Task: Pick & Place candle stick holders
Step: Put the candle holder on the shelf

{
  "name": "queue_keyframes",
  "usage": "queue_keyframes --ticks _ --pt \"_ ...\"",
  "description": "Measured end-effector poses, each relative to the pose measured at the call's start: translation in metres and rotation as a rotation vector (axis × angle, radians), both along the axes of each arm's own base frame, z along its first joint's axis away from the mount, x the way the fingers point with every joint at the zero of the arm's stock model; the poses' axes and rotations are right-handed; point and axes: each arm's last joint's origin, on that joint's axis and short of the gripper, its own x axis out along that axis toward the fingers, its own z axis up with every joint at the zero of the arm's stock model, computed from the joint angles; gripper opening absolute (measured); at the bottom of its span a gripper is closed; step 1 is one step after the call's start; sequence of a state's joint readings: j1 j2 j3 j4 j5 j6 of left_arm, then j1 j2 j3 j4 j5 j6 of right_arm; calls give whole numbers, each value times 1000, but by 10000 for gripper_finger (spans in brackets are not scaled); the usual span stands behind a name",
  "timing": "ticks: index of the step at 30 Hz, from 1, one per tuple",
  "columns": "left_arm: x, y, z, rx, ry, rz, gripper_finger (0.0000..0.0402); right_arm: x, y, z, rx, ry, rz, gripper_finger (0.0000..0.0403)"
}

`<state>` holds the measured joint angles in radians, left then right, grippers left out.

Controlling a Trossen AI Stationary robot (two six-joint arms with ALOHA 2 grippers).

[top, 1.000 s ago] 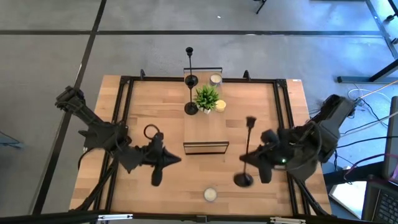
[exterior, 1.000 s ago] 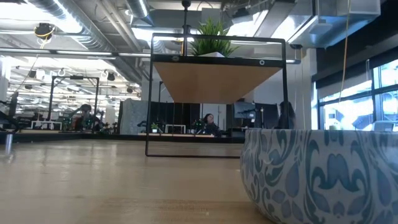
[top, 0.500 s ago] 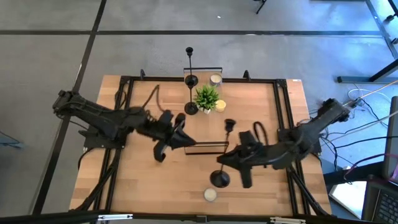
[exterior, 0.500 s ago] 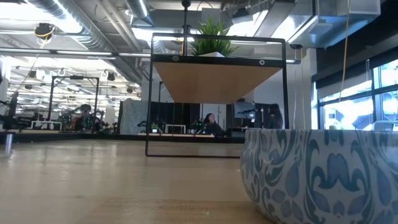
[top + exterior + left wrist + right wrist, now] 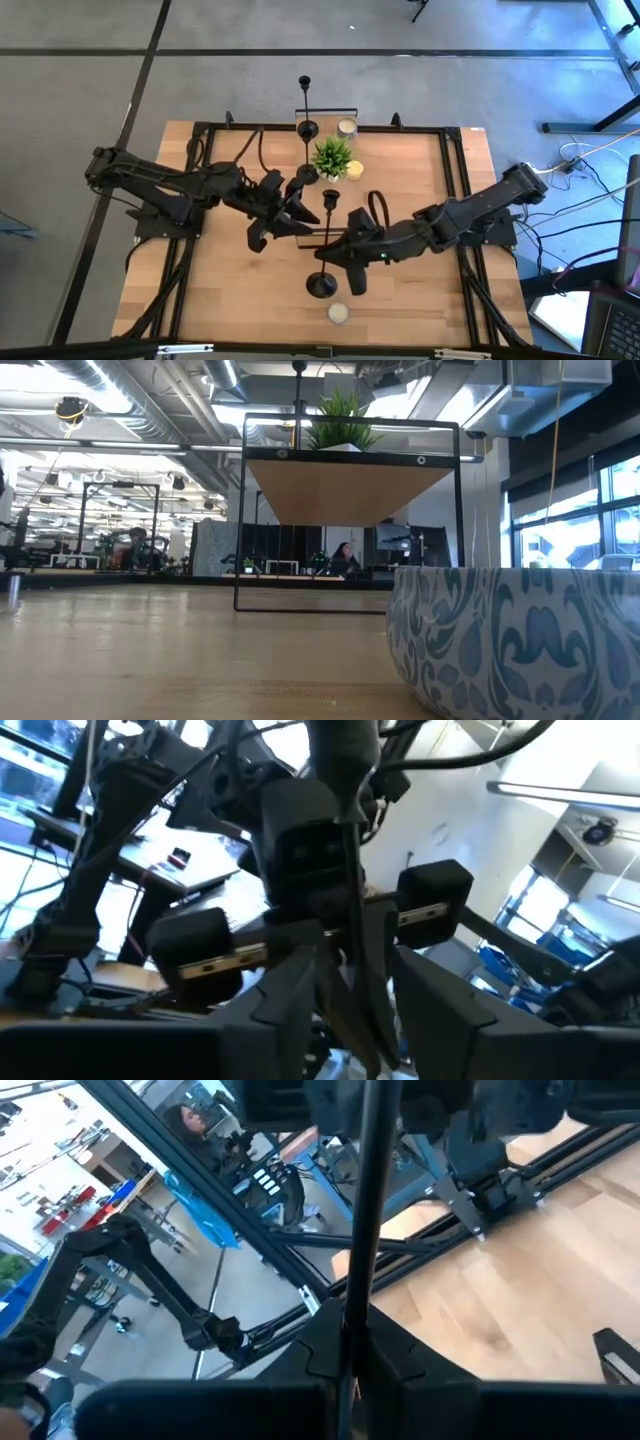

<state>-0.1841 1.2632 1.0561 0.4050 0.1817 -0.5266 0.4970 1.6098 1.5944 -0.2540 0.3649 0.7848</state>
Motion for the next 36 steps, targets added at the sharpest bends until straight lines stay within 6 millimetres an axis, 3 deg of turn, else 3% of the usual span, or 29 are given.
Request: queue_keyframes --ticks 5,16,24,28,33,36 --pt "0 -4 -3 -6 30 -12 151 4 -6 1 4 -10 -20 14" --pt "19 -13 -18 -29 51 -34 152 14 -17 -4 -3 2 -38 14" --pt "20 -13 -17 -32 32 -38 151 19 -19 -8 -3 7 -39 14" --pt "19 -13 -16 -19 19 -36 119 19 -19 -7 -2 3 -42 14" --pt "19 -13 -17 -11 22 -42 19 19 -19 -7 -14 0 -37 14" --pt "20 -13 -17 -12 23 -30 12 19 -18 -7 -36 -3 -13 15"
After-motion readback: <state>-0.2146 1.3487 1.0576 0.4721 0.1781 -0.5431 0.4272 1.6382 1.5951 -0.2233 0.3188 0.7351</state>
